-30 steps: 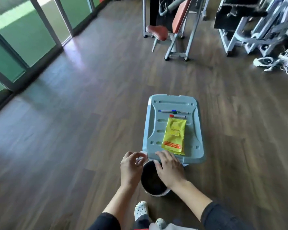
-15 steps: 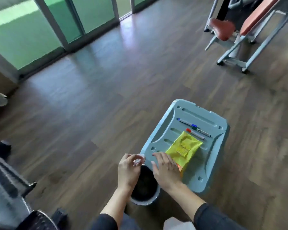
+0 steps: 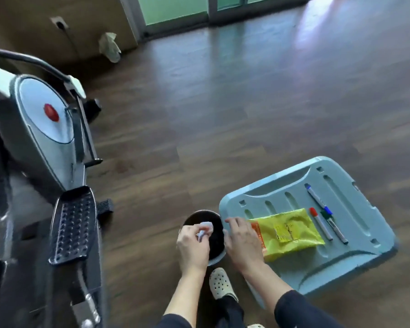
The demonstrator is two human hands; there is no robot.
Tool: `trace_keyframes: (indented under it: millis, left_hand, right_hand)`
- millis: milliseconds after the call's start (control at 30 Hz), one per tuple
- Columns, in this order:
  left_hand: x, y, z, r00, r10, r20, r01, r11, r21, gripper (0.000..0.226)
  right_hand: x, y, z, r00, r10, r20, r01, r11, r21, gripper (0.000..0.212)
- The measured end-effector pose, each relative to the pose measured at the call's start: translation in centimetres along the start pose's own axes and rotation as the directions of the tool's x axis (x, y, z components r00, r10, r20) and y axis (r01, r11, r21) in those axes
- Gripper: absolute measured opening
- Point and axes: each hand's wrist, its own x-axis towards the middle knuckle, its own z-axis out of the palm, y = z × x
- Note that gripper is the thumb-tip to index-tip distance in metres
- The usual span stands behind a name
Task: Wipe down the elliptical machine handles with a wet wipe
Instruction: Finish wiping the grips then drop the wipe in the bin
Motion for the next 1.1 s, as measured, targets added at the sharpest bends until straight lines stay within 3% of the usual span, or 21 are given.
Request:
trace_keyframes:
  millis: [400, 633, 833, 1000, 1100]
  left_hand:
    - [3.7, -5.9, 6.0, 0.958, -0.25, -0.141, 0.26, 0.964, 0.059, 0.017]
    - [2.1, -6.4, 6.9, 0.932, -0.257, -0.257, 0.297, 0.946, 0.127, 0.02]
    - [-1.3, -4.2, 6.8, 0.93, -0.287, -0.229, 0.313, 0.946, 0.085, 0.02]
    - [-5.2, -2.5, 3.6, 0.92, -0.342, -0.191, 0.347, 0.938, -0.007, 0.017]
    - [-10.1, -3.6, 1.2, 0.897, -0.423, -0.129, 0.424, 0.905, -0.019, 0.034]
  right_hand:
    - [5.3, 2.9, 7.0, 0.983, -0.112, 0.148, 0.119, 0.992, -0.044, 0.035]
    - [5.9, 4.2, 8.0, 0.957, -0.234, 0.171, 0.247, 0.967, -0.058, 0.029]
    - [4.8, 5.9, 4.6, 0.936, -0.319, 0.146, 0.333, 0.94, -0.078, 0.027]
    - [3.7, 6.9, -1.2, 0.915, -0.331, 0.231, 0.355, 0.933, -0.068, 0.029]
    - [2.1, 10.4, -5.0, 0.922, -0.293, 0.254, 0.325, 0.941, -0.096, 0.029]
